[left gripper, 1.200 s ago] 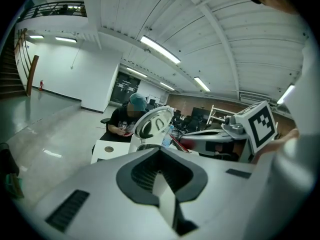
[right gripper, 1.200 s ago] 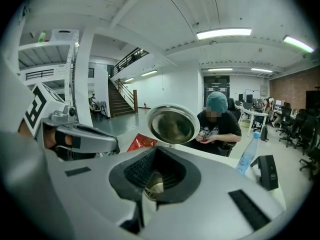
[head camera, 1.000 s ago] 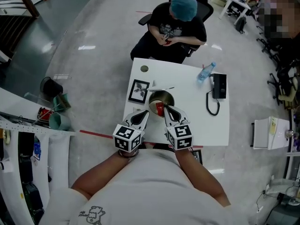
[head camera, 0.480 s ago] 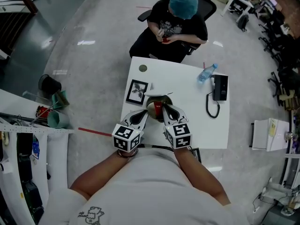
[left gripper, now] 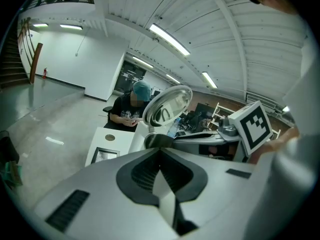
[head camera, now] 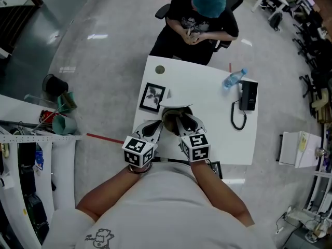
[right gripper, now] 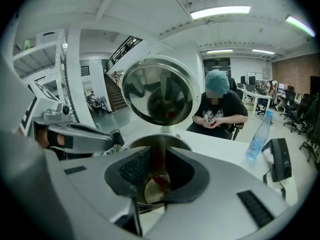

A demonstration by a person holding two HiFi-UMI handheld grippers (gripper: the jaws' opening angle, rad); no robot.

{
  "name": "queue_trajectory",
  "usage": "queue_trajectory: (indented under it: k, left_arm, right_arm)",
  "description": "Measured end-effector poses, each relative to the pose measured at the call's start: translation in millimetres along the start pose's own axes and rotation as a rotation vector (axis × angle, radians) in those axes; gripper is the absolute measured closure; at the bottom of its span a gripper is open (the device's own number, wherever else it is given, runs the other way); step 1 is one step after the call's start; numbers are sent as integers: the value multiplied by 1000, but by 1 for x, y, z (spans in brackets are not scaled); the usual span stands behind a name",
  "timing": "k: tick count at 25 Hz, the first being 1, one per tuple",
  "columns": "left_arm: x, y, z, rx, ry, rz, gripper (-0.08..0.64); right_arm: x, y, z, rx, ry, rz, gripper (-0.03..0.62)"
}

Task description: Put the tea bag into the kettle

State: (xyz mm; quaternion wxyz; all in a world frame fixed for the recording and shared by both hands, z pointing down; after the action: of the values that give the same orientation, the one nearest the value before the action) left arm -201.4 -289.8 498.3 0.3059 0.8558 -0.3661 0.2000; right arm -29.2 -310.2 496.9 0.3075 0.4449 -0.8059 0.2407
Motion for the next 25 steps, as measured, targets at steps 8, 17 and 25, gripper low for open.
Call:
queue_trajectory:
  k: [8,17,25]
  left_arm:
    - [2,2,-3,-5,6,-14,551]
    - [-15,3,-10,8,-13,-29,551]
    - [-31,-11,-14,44,-38,-58,551]
  right_arm:
    - [1,0,0,8,-1,-15,505]
    - [-14,22,-2,-7,-54,-35,506]
    - [-41,45,-6,-44,-126,-53,577]
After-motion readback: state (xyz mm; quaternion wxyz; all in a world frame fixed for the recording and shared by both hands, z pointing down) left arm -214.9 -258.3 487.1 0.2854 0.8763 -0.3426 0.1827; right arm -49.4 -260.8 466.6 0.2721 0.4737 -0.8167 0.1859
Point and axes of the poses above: the fingertips, and each gripper's own axes: x forward along the fingers, y to its left, z out of its top, the point moved 9 cm from there along -x, backward along the fingers, and after that the axes turned 12 degrees about y, right-handed, at the moved point
